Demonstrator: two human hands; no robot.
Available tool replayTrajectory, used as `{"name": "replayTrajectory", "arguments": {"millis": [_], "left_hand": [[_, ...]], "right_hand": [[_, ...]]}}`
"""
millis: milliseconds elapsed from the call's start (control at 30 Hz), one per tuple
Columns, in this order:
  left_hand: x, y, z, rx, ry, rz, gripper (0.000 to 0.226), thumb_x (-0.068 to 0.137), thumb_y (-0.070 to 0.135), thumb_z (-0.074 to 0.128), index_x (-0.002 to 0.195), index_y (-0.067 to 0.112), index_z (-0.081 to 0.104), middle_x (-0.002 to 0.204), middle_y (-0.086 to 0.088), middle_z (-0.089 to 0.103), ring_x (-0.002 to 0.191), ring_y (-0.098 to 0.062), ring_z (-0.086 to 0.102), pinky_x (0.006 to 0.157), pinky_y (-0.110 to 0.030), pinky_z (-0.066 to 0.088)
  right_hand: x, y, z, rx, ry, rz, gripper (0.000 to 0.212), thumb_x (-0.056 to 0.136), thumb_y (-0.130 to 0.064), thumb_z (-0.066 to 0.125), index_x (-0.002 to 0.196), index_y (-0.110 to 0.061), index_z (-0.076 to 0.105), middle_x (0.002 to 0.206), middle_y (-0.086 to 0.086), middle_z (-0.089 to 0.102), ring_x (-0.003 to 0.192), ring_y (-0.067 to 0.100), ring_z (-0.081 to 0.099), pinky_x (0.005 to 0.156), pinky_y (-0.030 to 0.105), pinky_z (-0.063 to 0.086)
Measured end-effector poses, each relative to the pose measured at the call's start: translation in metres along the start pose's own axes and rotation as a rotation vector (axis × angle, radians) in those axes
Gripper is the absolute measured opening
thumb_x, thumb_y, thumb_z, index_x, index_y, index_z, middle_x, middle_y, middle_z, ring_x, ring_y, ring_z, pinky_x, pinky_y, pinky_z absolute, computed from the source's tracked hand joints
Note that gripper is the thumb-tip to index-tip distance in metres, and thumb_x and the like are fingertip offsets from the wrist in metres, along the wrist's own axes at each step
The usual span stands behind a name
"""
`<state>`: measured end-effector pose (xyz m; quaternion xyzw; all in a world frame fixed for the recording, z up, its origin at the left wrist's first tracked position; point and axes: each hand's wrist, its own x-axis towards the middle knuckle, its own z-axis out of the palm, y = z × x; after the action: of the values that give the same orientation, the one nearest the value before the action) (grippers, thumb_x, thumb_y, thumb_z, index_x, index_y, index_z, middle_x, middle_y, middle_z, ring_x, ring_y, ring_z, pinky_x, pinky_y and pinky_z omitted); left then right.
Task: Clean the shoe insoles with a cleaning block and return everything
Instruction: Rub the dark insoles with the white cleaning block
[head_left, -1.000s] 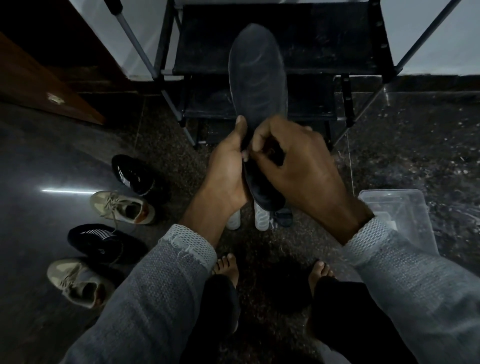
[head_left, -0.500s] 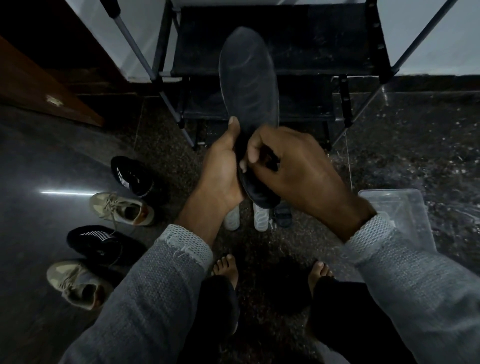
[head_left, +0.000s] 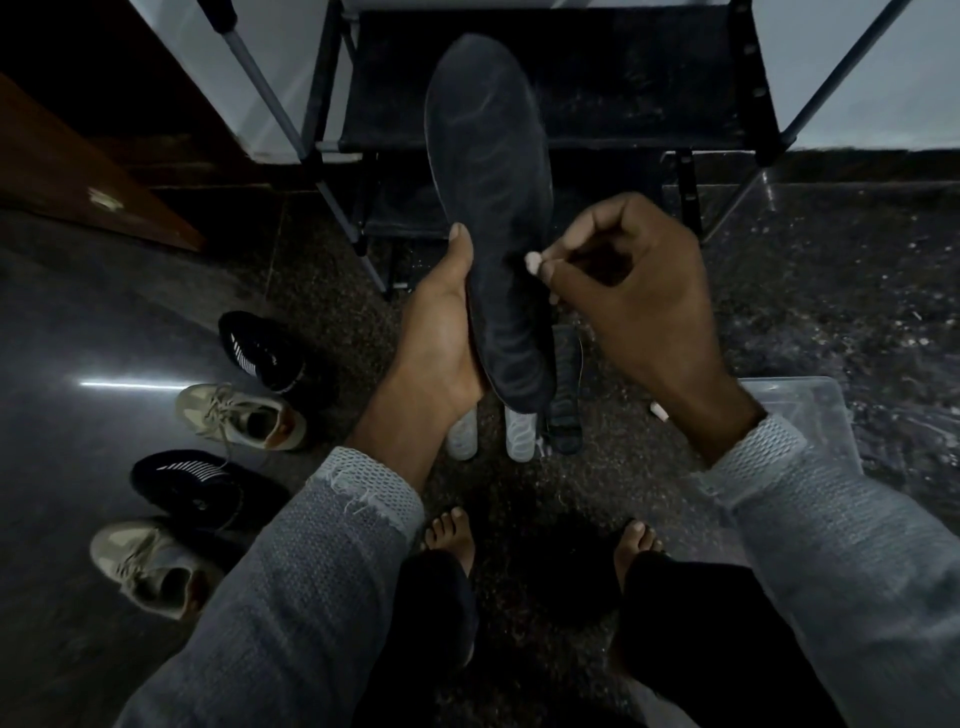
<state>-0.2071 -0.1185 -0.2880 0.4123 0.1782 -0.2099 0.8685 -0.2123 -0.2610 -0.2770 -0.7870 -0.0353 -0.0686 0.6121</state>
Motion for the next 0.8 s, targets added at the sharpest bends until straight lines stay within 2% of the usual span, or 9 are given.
{"name": "replayTrajectory", "arguments": {"millis": [133,267,333,433,500,567,700,800], "left_hand": [[-0.001,-0.001,-0.001,-0.029,0.013,0.014,0.056,0.102,0.049,0.032,0.129,0.007,0.057,0.126,-0.016,0.064,0.117,-0.030,0.061,0.106,-0.044,0.044],[0.000,-0.002,-0.001,-0.063,0.018,0.018,0.056,0.102,0.051,0.032,0.121,0.007,0.062,0.115,-0.013,0.069,0.105,-0.026,0.067,0.089,-0.038,0.055],[-0.001,-0.003,0.000,-0.075,-0.007,0.008,0.060,0.101,0.053,0.031,0.127,0.007,0.058,0.121,-0.013,0.066,0.111,-0.026,0.065,0.090,-0.037,0.053],[-0.001,-0.004,0.002,-0.067,-0.032,0.008,0.061,0.101,0.053,0.027,0.127,0.006,0.057,0.123,-0.012,0.065,0.114,-0.024,0.062,0.096,-0.035,0.051],[-0.001,-0.002,0.002,-0.058,-0.036,0.016,0.062,0.102,0.053,0.025,0.128,0.005,0.057,0.126,-0.012,0.063,0.119,-0.024,0.060,0.102,-0.036,0.048],[-0.001,0.001,0.001,-0.078,-0.021,0.019,0.063,0.102,0.053,0.024,0.129,0.005,0.055,0.124,-0.011,0.064,0.117,-0.023,0.060,0.101,-0.035,0.049],[-0.002,0.006,-0.001,-0.124,-0.003,0.026,0.060,0.102,0.053,0.025,0.124,0.008,0.058,0.117,-0.006,0.068,0.111,-0.017,0.064,0.090,-0.031,0.055],[-0.003,0.004,-0.001,-0.101,-0.011,0.007,0.064,0.100,0.056,0.027,0.129,0.007,0.056,0.120,-0.008,0.068,0.112,-0.021,0.064,0.087,-0.034,0.056]], "right_hand": [[-0.003,-0.001,0.006,-0.060,-0.029,-0.037,0.017,0.083,-0.005,0.072,0.091,-0.012,0.059,0.086,0.002,0.069,0.081,0.010,0.068,0.076,0.029,0.057],[-0.005,-0.001,0.010,-0.085,-0.030,-0.054,0.014,0.083,-0.005,0.072,0.091,-0.008,0.061,0.086,0.002,0.068,0.080,0.011,0.067,0.075,0.030,0.057],[-0.006,-0.001,0.011,-0.105,-0.017,-0.071,0.012,0.083,-0.006,0.072,0.089,-0.007,0.061,0.085,0.001,0.067,0.079,0.011,0.066,0.075,0.029,0.056],[-0.006,-0.003,0.012,-0.138,0.002,-0.083,0.011,0.084,-0.006,0.071,0.089,-0.008,0.061,0.085,-0.002,0.066,0.080,0.007,0.065,0.074,0.024,0.055],[-0.007,-0.005,0.013,-0.209,-0.002,-0.101,0.010,0.084,-0.005,0.071,0.087,-0.008,0.062,0.082,-0.007,0.065,0.078,0.002,0.064,0.071,0.018,0.053],[-0.010,-0.008,0.015,-0.254,-0.039,-0.119,0.009,0.084,-0.005,0.070,0.086,-0.008,0.062,0.080,-0.012,0.064,0.079,-0.003,0.064,0.070,0.015,0.052],[-0.021,-0.012,0.022,-0.317,-0.158,-0.187,0.010,0.084,-0.007,0.071,0.085,-0.011,0.062,0.078,-0.012,0.064,0.075,0.001,0.063,0.066,0.021,0.052],[-0.021,-0.012,0.024,-0.313,-0.124,-0.199,0.008,0.085,-0.010,0.070,0.086,-0.010,0.062,0.079,-0.008,0.065,0.074,0.004,0.062,0.068,0.029,0.054]]}}
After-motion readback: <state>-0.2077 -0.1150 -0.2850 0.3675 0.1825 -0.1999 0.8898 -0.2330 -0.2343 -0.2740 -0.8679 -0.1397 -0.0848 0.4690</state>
